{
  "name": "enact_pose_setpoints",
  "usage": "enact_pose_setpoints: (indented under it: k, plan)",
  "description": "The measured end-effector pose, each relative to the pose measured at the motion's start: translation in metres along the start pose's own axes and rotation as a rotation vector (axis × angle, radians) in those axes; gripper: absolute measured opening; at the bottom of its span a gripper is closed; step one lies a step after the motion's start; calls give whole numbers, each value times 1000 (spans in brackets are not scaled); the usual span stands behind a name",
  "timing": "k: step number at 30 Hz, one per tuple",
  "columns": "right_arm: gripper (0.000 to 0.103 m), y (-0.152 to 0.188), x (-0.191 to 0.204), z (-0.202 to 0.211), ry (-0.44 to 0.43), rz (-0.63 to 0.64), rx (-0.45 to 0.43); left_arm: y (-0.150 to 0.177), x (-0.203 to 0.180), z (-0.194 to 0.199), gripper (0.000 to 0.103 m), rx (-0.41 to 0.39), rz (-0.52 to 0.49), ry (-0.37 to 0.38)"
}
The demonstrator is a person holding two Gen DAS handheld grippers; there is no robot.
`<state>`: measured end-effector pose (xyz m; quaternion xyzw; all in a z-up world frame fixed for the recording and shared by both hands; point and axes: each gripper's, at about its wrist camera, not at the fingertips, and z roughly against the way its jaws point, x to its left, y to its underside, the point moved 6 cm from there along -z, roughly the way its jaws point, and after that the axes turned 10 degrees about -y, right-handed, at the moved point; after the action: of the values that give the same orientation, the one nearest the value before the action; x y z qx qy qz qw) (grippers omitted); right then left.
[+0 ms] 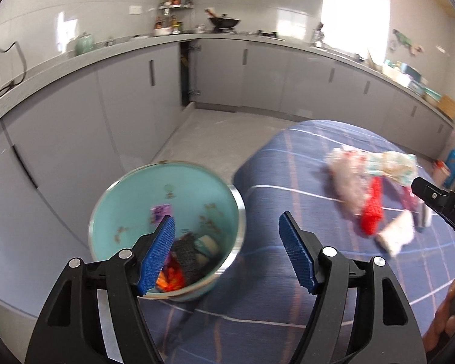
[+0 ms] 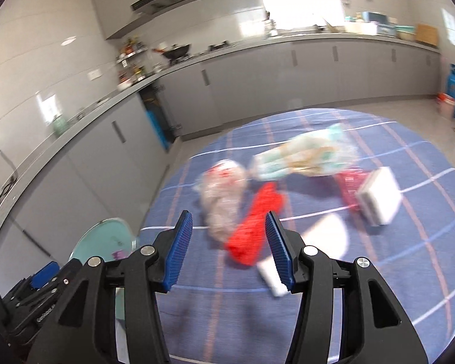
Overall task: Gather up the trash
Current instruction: 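Move both open tools back over the remaining trash on the table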
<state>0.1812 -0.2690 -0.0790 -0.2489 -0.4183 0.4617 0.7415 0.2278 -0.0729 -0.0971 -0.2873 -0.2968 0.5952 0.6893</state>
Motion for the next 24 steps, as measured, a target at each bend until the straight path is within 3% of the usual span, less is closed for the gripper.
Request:
enact_pose_setpoints:
  k: [11, 24]
  plan:
    - [52, -8, -70, 71, 171, -115, -112, -6, -58, 39, 71, -51, -95, 82]
    - [52, -3, -84, 102, 175, -159, -143, -2, -72, 66, 71, -84, -113, 103]
